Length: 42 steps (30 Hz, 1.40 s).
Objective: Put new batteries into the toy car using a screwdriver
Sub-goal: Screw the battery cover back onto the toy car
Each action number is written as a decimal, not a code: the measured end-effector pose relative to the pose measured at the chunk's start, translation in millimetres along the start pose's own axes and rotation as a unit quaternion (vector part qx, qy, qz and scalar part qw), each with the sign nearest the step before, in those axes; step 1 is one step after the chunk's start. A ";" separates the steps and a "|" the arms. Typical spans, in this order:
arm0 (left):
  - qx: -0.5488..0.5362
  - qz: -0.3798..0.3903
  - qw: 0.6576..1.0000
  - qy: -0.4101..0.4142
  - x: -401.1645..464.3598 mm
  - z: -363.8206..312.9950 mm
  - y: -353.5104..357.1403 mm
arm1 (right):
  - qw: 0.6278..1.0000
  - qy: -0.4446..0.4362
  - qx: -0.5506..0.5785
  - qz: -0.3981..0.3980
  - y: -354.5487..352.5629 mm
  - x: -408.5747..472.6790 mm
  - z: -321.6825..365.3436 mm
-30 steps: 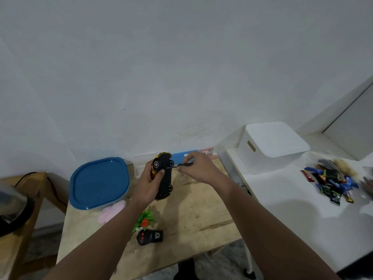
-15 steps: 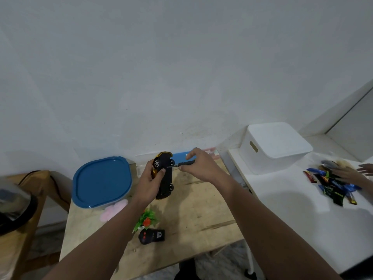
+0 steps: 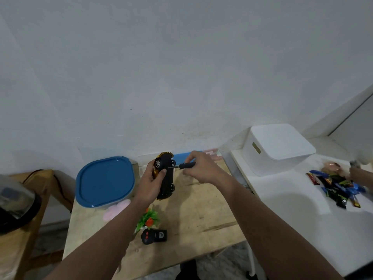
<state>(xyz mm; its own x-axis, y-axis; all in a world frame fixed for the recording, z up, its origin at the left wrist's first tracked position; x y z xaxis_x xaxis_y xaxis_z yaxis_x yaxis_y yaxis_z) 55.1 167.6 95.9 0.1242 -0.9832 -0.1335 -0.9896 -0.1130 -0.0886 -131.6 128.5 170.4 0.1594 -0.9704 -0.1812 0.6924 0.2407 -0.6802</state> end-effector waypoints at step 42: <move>-0.010 -0.027 1.000 0.000 -17.3 7.7 2.0 | 0.998 -0.039 -0.055 -0.007 4.3 -11.0 7.5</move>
<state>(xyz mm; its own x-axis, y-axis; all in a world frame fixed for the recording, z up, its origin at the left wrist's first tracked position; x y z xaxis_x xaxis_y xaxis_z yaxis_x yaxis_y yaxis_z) 51.5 185.5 90.5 0.1772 -0.9756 -0.1299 -0.9827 -0.1682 -0.0769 -125.1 140.1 174.8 0.2070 -0.9711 -0.1184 0.6138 0.2232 -0.7573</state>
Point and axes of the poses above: each hand's wrist, its own x-axis towards the middle knuckle, its own y-axis out of the palm, z = x × y, the point moved 7 cm from there along x, towards the middle knuckle, and after that the axes turned 2 degrees about -z, right-handed, at the moved point
